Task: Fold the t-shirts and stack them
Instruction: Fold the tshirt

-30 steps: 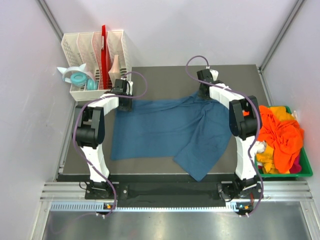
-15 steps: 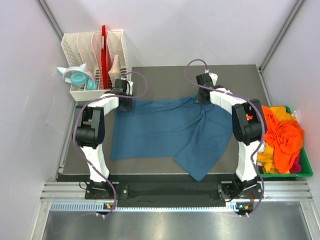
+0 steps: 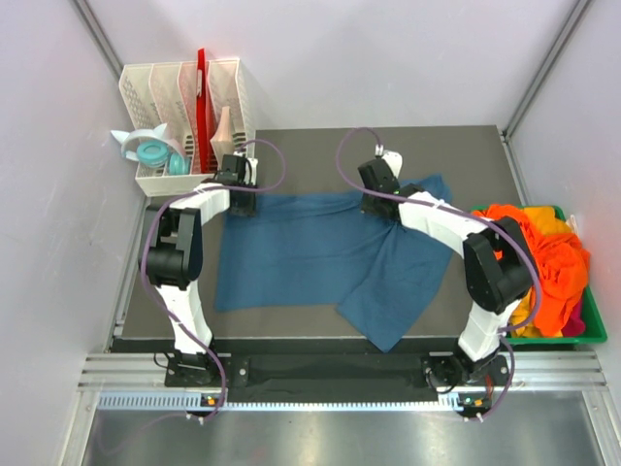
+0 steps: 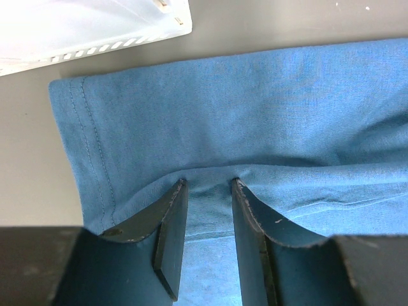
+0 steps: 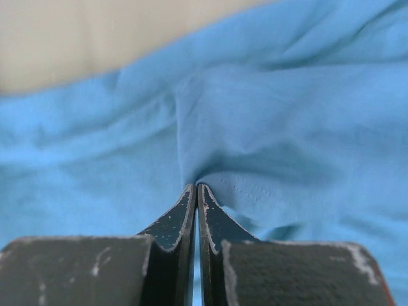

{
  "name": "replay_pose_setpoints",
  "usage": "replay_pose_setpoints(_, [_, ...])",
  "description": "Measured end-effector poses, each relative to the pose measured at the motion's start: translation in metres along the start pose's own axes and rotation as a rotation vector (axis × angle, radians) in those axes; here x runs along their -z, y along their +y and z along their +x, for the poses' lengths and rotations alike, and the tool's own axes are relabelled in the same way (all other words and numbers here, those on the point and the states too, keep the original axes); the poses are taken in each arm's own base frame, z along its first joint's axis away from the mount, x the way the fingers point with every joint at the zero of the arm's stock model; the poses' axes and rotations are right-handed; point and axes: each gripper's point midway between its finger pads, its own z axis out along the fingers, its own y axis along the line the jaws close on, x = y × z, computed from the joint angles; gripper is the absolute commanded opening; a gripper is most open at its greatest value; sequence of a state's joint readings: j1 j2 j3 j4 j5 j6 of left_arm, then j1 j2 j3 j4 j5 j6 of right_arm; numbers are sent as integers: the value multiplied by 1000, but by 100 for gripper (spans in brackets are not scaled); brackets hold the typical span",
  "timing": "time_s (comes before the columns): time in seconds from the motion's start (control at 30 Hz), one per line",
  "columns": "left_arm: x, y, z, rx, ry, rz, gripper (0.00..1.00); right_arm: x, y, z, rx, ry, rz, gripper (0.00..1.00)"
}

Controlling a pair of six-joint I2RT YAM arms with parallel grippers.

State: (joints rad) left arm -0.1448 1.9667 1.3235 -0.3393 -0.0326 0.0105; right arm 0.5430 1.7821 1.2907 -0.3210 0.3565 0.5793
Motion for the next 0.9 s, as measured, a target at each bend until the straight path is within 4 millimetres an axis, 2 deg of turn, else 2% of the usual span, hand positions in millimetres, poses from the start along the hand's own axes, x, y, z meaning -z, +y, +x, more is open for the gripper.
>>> replay_pose_setpoints(0.2, [1, 0, 0, 0, -15, 2, 39, 13, 11, 50, 27, 63, -2, 0])
replay_pose_setpoints(0.4, [1, -1, 1, 0, -25, 8, 39, 29, 15, 91, 47, 113, 10, 0])
replay_pose_setpoints(0.43, [1, -1, 1, -1, -28, 9, 39, 32, 16, 96, 51, 120, 9, 5])
replay_pose_setpoints(0.47, [1, -1, 1, -2, -30, 9, 39, 35, 19, 102, 60, 128, 6, 23])
replay_pose_setpoints(0.53, [1, -1, 1, -3, -35, 9, 39, 41, 24, 111, 73, 137, 4, 40])
replay_pose_setpoints(0.57, [1, -1, 1, -3, -36, 9, 40, 43, 24, 114, 86, 141, 8, 54])
replay_pose_setpoints(0.6, [1, -1, 1, -4, -37, 9, 40, 45, 24, 115, 93, 139, 14, 62])
replay_pose_setpoints(0.67, [1, -1, 0, -7, -39, 9, 40, 49, 21, 109, 127, 125, 43, 69])
replay_pose_setpoints(0.73, [1, -1, 0, -10, -38, 8, 40, 52, 23, 85, 138, 78, 64, 69])
replay_pose_setpoints(0.83, [2, -1, 0, -11, -35, 9, 40, 60, 29, 21, 104, -44, 70, 65])
replay_pose_setpoints(0.9, [3, -1, 1, -12, -26, 12, 40, 64, 22, -23, 61, -123, 84, 48])
